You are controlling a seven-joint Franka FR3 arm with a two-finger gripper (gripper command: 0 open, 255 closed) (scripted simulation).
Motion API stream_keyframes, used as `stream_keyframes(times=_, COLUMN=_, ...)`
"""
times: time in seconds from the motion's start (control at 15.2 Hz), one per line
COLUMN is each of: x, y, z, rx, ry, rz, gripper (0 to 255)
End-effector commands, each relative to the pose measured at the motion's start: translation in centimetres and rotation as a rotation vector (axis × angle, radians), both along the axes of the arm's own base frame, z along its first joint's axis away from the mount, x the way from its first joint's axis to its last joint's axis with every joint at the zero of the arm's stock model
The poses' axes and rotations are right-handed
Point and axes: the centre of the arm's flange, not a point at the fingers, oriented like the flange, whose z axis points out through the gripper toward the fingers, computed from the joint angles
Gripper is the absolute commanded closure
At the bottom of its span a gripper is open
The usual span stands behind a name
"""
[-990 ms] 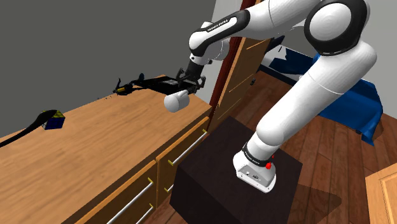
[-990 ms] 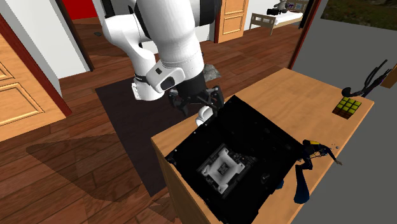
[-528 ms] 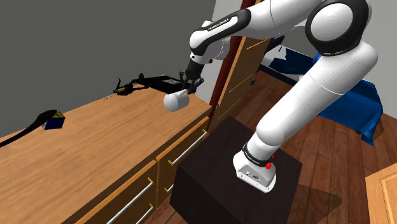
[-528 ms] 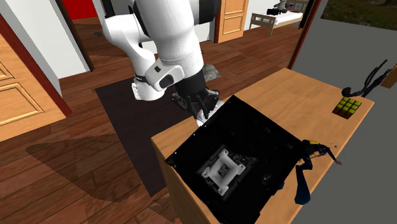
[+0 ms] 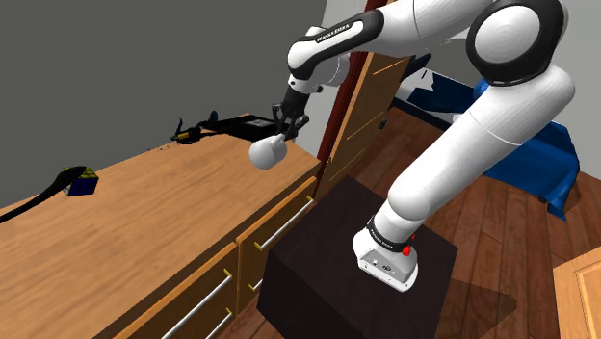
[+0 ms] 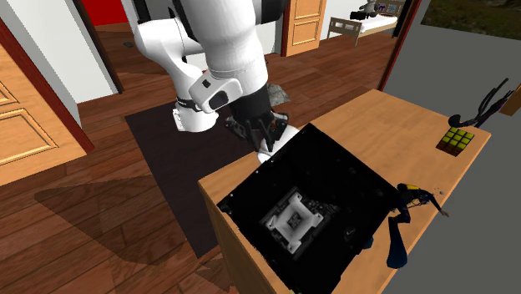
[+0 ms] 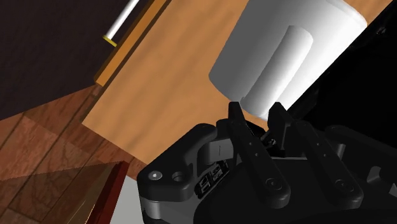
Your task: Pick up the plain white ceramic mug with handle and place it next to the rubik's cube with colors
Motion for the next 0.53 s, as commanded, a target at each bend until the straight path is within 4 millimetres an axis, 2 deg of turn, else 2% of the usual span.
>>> stream_keyframes(times=0.0, x=0.0, y=0.0, z=1.0, rx=0.000, ry=0.000, rz=0.000, gripper=255)
stream_keyframes(times=0.46, x=0.0, y=0.0, z=4.7, rx=0.000, ry=0.000, rz=0.000, gripper=255)
